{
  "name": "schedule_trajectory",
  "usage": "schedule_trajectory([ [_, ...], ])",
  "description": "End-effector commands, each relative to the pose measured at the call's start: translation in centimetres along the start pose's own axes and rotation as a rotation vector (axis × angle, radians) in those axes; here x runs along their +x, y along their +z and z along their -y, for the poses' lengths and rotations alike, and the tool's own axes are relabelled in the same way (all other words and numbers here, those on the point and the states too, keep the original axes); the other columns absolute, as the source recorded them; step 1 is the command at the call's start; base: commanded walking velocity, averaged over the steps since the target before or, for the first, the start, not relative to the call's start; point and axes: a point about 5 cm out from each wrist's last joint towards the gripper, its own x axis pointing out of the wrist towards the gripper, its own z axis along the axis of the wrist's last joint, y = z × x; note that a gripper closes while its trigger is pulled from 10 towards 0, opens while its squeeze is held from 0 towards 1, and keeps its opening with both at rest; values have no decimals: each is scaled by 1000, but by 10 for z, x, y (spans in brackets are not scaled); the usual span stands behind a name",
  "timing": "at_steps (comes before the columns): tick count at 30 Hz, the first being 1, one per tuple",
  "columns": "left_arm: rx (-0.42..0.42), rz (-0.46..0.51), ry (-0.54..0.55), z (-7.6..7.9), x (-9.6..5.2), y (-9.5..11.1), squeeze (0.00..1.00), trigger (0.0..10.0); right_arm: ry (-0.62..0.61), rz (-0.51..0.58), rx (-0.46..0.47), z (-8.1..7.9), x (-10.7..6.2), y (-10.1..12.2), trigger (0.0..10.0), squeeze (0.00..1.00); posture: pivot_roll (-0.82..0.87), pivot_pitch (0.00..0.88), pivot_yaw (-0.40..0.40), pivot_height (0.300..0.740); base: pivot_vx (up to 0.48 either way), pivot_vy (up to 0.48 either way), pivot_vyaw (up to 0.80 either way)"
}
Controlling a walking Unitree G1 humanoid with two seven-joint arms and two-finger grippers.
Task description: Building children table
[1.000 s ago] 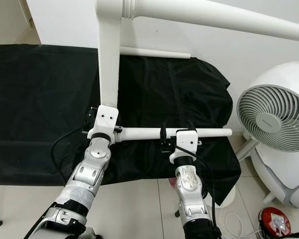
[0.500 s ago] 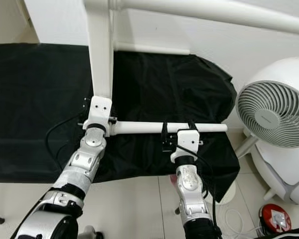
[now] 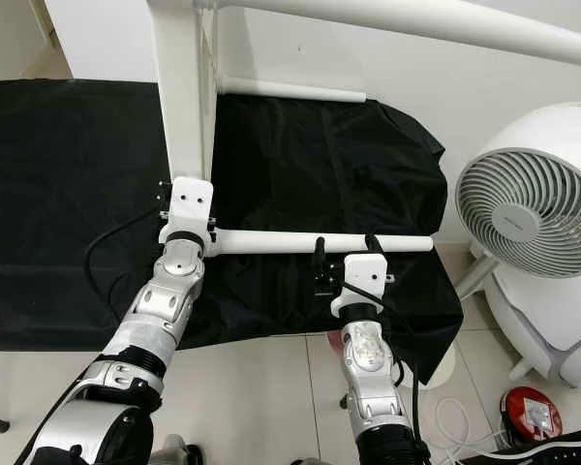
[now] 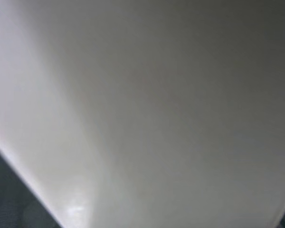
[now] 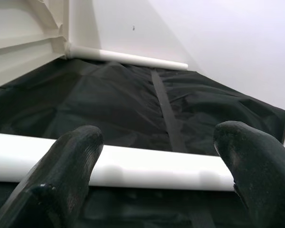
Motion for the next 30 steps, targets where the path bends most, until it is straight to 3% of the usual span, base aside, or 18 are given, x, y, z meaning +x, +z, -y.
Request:
schedule_trajectory([
  [1, -64, 137, 336, -10, -11, 30, 0, 0, -14, -8, -5, 2, -2, -1, 10000, 0, -6, 43, -22, 740, 0, 0, 0],
  [7, -43, 179, 336, -29, -20, 26, 0, 0, -11, -11, -6, 3, -2, -2, 10000, 0, 3, 49, -37, 740, 0, 0, 0],
  [11, 9, 255, 327, -53, -28, 30, 0, 0, 10, -11, -10, 3, 0, -1, 10000, 0, 18, 58, -54, 740, 0, 0, 0],
  [15, 38, 275, 310, -67, -32, 29, 0, 0, 18, -11, -12, 2, 1, -1, 10000, 0, 24, 64, -62, 740, 0, 0, 0],
  [17, 68, 294, 305, -86, -37, 28, 0, 0, 23, -10, -17, 3, 2, -1, 10000, 0, 27, 68, -65, 740, 0, 0, 0],
  [19, 68, 294, 305, -86, -37, 28, 0, 0, 23, -10, -17, 3, 2, -1, 10000, 0, 27, 68, -65, 740, 0, 0, 0],
  [22, 114, 341, 271, -107, -43, 31, 0, 0, 28, -11, -23, 5, 2, -1, 10000, 0, 28, 79, -72, 740, 0, 0, 0],
  [26, 141, 347, 253, -121, -47, 30, 0, 0, 33, -10, -29, 6, 2, -1, 10000, 0, 27, 82, -72, 740, 0, 0, 0],
  [30, 232, 331, 207, -143, -52, 15, 0, 0, 41, -12, -38, 8, 3, -1, 10000, 0, 30, 88, -78, 740, 0, 0, 0],
])
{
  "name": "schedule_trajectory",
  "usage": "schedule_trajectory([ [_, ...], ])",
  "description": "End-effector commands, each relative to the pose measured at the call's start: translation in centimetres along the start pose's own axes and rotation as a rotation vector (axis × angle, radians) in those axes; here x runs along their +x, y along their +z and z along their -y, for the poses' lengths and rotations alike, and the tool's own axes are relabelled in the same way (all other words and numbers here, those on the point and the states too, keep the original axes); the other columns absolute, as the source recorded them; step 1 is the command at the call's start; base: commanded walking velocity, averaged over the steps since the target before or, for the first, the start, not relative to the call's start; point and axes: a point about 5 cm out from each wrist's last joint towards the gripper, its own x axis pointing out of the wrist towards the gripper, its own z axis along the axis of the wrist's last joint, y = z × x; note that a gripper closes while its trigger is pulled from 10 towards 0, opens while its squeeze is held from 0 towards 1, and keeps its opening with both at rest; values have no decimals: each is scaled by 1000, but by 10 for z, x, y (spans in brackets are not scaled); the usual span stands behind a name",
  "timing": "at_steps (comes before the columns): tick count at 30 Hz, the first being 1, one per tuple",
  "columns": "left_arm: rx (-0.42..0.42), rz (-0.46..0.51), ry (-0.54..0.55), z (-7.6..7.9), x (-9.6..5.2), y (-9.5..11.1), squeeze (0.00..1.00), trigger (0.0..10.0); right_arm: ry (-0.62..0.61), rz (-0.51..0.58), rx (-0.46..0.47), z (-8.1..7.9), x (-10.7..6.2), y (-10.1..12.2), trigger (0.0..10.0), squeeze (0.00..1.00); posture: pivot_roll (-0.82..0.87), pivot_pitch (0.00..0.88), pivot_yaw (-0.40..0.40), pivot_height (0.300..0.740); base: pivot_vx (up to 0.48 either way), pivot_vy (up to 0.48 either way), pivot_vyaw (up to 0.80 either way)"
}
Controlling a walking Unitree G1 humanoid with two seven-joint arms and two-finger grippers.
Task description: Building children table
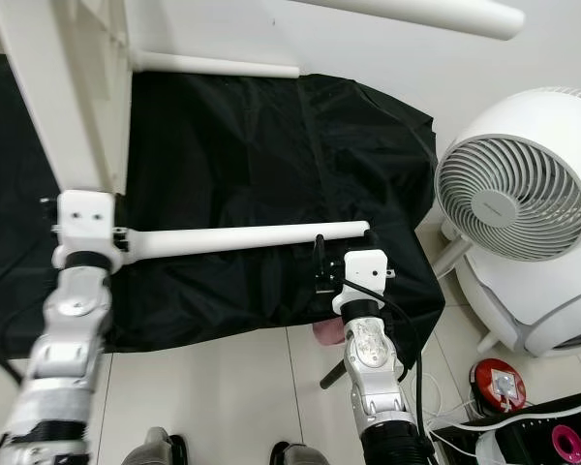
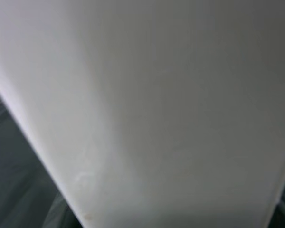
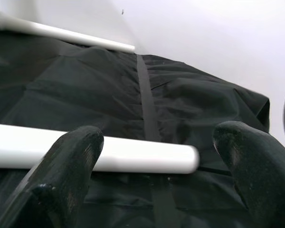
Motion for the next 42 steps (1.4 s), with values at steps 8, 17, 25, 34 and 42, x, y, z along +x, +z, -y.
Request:
schedule_trajectory([
  [8, 156, 118, 56, -38, 0, 7, 0, 0, 5, -19, -12, 4, 0, -3, 10000, 0, 42, 94, -80, 740, 0, 0, 0],
  [17, 344, 17, 74, -108, 7, -22, 0, 0, 20, -24, -22, 6, 1, -5, 10000, 0, 59, 102, -70, 740, 0, 0, 0],
  [25, 402, -13, 32, -126, 6, -32, 0, 0, 26, -28, -25, 6, 0, -6, 10000, 0, 66, 100, -65, 740, 0, 0, 0],
  [34, 456, -82, 4, -150, 5, -48, 0, 10000, 36, -34, -31, 6, 0, -8, 10000, 0, 73, 103, -67, 740, 0, 0, 0],
  [42, 422, -60, -35, -151, 9, -44, 1000, 10000, 42, -33, -28, 4, 1, -9, 10000, 0, 77, 96, -65, 740, 0, 0, 0],
])
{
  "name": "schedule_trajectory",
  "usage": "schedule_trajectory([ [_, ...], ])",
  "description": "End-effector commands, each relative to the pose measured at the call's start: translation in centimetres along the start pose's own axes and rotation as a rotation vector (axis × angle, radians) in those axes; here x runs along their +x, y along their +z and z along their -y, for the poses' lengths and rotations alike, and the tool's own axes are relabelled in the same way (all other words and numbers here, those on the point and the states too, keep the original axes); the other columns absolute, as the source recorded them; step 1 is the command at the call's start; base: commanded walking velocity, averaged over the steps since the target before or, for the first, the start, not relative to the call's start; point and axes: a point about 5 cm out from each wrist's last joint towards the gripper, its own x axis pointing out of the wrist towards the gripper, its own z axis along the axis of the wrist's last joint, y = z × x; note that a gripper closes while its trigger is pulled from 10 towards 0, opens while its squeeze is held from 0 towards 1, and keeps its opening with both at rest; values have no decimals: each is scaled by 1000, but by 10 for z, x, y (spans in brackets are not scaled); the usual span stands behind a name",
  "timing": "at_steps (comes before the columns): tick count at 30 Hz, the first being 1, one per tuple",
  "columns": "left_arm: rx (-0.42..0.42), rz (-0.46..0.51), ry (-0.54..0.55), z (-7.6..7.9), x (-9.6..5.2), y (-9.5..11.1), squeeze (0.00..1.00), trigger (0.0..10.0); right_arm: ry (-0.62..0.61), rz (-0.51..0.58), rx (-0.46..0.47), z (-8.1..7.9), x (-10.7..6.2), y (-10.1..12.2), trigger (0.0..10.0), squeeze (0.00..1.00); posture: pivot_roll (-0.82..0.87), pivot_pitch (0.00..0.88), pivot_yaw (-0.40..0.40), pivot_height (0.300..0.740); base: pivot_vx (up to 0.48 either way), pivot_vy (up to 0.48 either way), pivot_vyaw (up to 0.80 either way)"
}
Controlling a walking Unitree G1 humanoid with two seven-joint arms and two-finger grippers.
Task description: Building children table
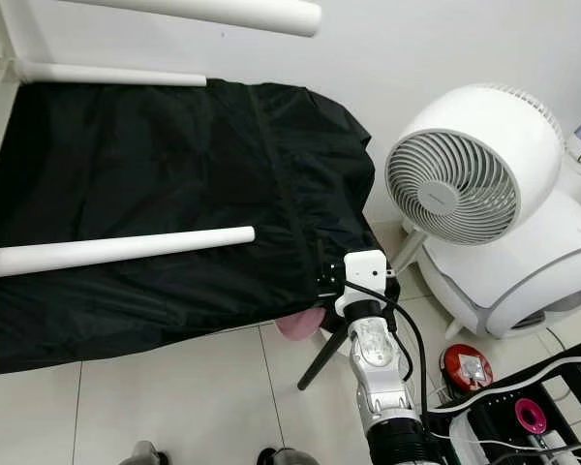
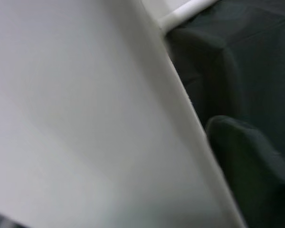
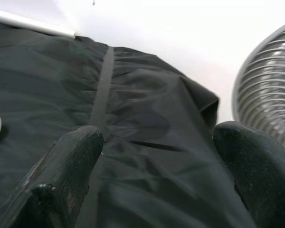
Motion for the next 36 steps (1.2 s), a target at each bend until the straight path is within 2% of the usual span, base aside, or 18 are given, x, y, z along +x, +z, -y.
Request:
schedule_trajectory([
  [1, 28, -2, -22, 2, -1, -2, 1000, 10000, 0, -1, -6, 2, -1, -2, 10000, 0, 77, 94, -65, 740, 0, 0, 0],
  [4, 25, 6, -43, 3, -1, -1, 1000, 10000, 0, -1, -6, 2, -1, -2, 10000, 0, 77, 93, -64, 740, 0, 0, 0],
  [5, 35, 18, -51, 3, -1, -1, 0, 10000, -1, -1, -6, 2, -1, -2, 10000, 0, 81, 88, -63, 740, 0, 0, 0],
  [12, 32, 54, -77, 3, -5, 2, 0, 10000, -2, 1, -6, 1, -1, -2, 10000, 0, 84, 79, -58, 740, 0, 0, 0],
  [14, -21, 75, -88, 4, -11, 6, 0, 10000, -3, 0, -5, 1, -2, -3, 10000, 0, 85, 77, -57, 740, 0, 0, 0],
  [17, -41, 103, -91, 4, -16, 10, 0, 10000, -2, 0, -5, 1, -2, -3, 10000, 0, 89, 77, -60, 740, 0, 0, 0],
  [21, -105, 149, -92, 9, -32, 14, 0, 10000, 5, -3, -5, 0, -1, -4, 10000, 0, 100, 73, -67, 740, 0, 0, 0],
  [23, -118, 153, -85, 11, -40, 14, 0, 10000, 11, -3, -3, 0, 0, -5, 10000, 0, 110, 69, -74, 740, 0, 0, 0],
  [28, -134, 149, -80, 12, -47, 13, 0, 10000, 18, -1, -1, -1, 2, -5, 10000, 0, 122, 65, -81, 740, 0, 0, 0],
  [29, -151, 147, -80, 13, -55, 12, 0, 10000, 26, 0, 1, -3, 4, -4, 10000, 0, 133, 64, -89, 740, 0, 0, 0],
  [30, -178, 142, -64, 15, -70, 12, 0, 10000, 42, 4, 4, -6, 7, -4, 10000, 0, 146, 65, -97, 740, 0, 0, 0],
  [33, -194, 134, -67, 17, -78, 14, 0, 10000, 49, 6, 5, -6, 8, -4, 10000, 0, 146, 65, -97, 740, 0, 0, 0],
  [36, -223, 127, -59, 26, -92, 20, 0, 10000, 57, 3, 5, -7, 9, -5, 10000, 0, 164, 64, -106, 740, 0, 0, 0],
])
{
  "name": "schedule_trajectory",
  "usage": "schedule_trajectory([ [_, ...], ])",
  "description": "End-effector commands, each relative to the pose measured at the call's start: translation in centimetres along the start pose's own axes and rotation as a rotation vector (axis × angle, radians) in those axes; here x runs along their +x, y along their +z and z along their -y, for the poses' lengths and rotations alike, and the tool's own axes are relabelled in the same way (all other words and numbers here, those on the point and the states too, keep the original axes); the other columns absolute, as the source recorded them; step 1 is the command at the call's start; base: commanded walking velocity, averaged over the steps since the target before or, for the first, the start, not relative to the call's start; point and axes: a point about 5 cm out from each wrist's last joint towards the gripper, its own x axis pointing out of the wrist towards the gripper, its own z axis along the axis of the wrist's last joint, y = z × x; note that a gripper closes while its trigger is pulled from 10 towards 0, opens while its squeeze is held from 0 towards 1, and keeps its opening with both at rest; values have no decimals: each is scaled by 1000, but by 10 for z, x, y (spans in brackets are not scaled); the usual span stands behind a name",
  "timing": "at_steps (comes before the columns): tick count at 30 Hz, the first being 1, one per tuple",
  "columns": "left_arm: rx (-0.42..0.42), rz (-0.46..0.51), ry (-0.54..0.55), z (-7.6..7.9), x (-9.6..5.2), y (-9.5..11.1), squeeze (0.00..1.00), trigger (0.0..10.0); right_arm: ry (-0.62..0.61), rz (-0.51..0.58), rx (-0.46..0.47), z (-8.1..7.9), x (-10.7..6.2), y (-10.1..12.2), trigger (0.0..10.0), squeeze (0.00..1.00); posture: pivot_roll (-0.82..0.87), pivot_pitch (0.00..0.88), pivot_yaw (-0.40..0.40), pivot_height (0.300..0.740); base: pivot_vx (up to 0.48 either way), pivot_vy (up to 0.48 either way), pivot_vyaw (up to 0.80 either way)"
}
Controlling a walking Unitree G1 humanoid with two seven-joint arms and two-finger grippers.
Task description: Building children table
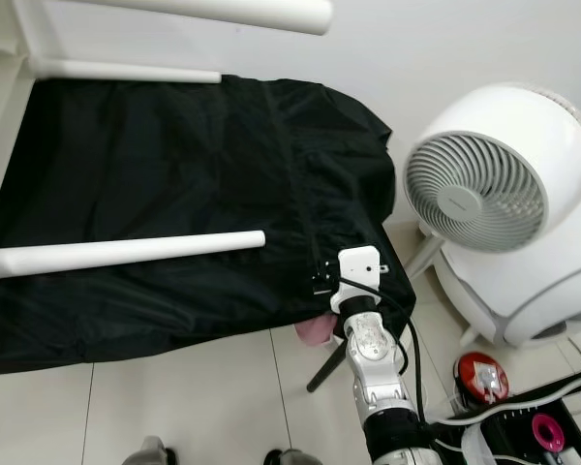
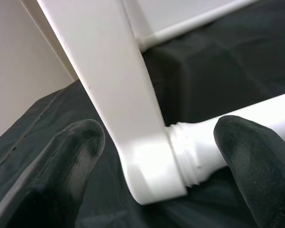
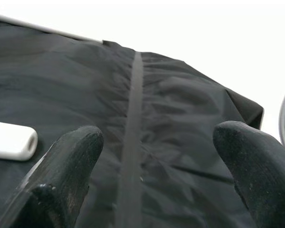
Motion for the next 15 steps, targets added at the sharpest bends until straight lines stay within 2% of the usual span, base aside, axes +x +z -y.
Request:
schedule_trajectory([
  [1, -25, 6, 19, 5, -4, 5, 0, 10000, 7, -12, -6, 1, -1, -4, 10000, 0, 164, 64, -106, 740, 0, 0, 0],
  [5, -50, 6, 18, 14, -10, 10, 0, 10000, 17, -15, -4, 0, -1, -5, 10000, 0, 175, 63, -113, 740, 0, 0, 0],
  [7, -50, 6, 18, 14, -10, 10, 0, 10000, 17, -15, -4, 0, -1, -5, 10000, 0, 175, 63, -113, 740, 0, 0, 0],
  [8, -71, 9, 10, 21, -13, 12, 0, 10000, 23, -16, 0, -2, 0, -5, 10000, 0, 178, 63, -114, 740, 0, 0, 0],
  [11, -71, 9, 10, 21, -13, 12, 0, 10000, 23, -16, 0, -2, 0, -5, 10000, 0, 178, 63, -114, 740, 0, 0, 0],
  [13, -133, 24, 3, 36, -9, 21, 0, 10000, 33, -14, 7, -5, 3, -5, 10000, 0, 181, 60, -116, 740, 0, 0, 0],
  [15, -133, 24, 3, 36, -9, 21, 0, 10000, 33, -14, 7, -5, 3, -5, 10000, 0, 181, 60, -116, 740, 0, 0, 0],
])
